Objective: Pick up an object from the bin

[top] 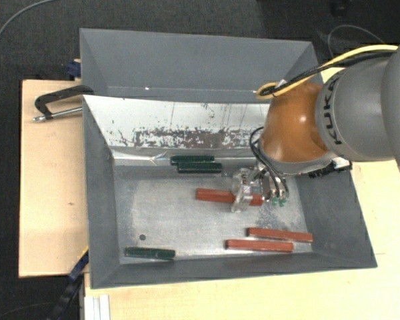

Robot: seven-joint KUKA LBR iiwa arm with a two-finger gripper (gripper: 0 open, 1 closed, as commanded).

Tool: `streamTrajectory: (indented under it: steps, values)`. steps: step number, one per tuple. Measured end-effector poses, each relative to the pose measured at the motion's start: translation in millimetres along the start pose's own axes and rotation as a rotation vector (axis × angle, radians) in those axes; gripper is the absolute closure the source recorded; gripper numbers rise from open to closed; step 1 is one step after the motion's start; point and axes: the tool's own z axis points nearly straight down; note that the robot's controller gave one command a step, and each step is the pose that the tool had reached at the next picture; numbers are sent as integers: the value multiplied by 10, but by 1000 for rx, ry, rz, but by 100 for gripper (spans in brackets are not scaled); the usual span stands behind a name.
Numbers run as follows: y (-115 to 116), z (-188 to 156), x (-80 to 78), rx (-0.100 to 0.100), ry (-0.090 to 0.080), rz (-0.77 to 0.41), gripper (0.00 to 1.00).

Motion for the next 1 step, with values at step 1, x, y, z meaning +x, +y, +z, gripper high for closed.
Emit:
streamTrajectory:
  steps: [1]
  values:
    - [-58, -1409, 27, -1, -6, 27, 100]
